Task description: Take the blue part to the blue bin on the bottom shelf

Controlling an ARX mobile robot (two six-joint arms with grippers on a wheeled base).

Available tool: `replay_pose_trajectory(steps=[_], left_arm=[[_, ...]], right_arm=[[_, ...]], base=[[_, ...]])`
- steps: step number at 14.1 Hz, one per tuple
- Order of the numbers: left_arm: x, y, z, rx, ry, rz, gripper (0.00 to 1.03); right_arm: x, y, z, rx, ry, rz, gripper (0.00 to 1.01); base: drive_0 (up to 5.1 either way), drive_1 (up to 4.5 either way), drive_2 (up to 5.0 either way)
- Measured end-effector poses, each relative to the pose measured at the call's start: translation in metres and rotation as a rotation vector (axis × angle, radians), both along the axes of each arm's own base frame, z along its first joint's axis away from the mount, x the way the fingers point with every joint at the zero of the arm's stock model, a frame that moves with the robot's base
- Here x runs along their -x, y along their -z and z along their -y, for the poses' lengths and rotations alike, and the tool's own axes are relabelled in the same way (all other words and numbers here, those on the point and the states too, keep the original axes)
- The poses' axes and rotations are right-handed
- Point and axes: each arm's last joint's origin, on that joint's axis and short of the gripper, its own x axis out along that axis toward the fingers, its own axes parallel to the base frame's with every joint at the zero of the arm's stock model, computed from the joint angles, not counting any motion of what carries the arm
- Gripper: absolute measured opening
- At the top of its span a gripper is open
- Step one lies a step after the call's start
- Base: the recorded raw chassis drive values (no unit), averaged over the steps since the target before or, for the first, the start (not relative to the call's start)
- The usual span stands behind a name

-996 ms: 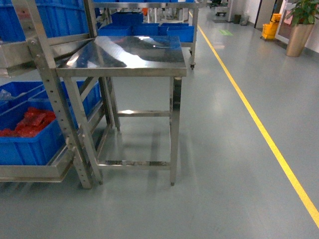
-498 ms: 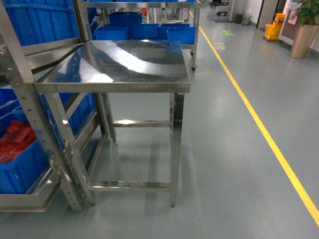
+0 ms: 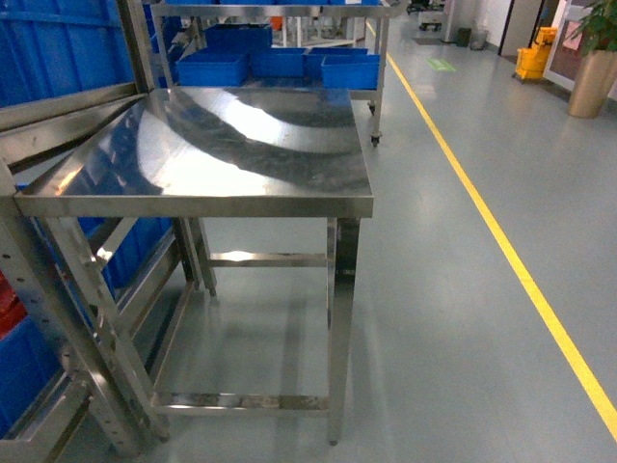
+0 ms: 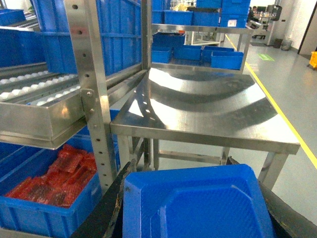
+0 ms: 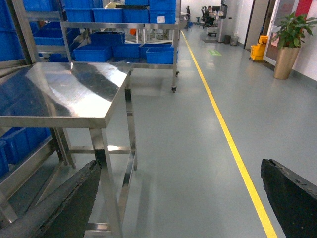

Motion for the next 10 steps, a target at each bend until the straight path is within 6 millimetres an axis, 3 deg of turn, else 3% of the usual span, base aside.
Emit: replay_pose_trajectory(steps=[5,10], left_arm=[[0.0001,-0.0001,0.0,0.0,0.0,0.001,0.43],[0.0,0.0,0.0002,0.0,0.005,0.0,0.43]], right_arm=[[0.0,-0.0002,0.0,0.0,0.0,0.002,0.98],[0.0,-0.0002,0.0,0.0,0.0,0.002,0.98]], base=[[0.1,2.51,-2.4],[-4.8,2.67,2.7]])
